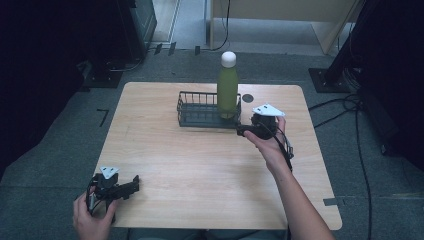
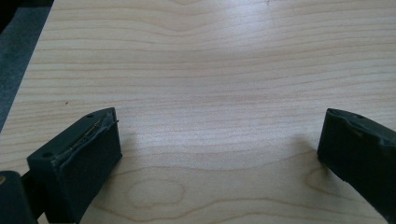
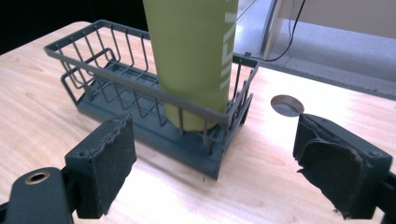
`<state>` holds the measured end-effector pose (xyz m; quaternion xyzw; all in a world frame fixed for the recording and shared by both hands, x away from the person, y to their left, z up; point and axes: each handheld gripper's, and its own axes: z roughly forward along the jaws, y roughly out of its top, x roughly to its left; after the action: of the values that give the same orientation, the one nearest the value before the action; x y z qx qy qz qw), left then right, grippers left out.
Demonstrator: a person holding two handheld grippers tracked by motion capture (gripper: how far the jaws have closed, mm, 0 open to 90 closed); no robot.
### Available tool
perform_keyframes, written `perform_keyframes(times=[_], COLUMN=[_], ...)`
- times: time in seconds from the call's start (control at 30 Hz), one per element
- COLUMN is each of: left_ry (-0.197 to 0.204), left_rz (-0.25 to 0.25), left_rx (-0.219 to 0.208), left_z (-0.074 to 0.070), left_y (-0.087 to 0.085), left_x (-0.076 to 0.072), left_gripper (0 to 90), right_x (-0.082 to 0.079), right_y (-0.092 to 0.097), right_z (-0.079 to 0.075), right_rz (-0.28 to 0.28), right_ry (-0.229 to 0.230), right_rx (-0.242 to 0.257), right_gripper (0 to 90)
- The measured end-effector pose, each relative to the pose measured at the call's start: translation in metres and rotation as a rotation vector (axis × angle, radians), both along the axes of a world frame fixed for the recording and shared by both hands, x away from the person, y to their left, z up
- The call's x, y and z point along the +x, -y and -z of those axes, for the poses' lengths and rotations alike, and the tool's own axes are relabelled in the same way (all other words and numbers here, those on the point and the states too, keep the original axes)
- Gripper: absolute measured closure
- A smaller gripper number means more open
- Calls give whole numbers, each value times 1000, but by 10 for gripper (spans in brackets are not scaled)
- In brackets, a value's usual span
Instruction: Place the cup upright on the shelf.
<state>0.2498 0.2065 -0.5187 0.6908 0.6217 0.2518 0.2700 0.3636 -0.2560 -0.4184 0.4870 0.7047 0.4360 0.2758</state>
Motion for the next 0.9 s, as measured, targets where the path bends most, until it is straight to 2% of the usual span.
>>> perform_keyframes(times=[0.3, 0.9], left_ry=[0, 2], left_rz=[0, 0], left_rx=[0, 0], left_z=[0, 0], left_y=[0, 0], left_x=[0, 0], left_gripper=[0, 0], right_x=[-20, -61], right_y=[15, 57], right_z=[3, 24], right_rz=[6, 54], right_ry=[3, 0], right_rx=[6, 17], right_gripper=[132, 132])
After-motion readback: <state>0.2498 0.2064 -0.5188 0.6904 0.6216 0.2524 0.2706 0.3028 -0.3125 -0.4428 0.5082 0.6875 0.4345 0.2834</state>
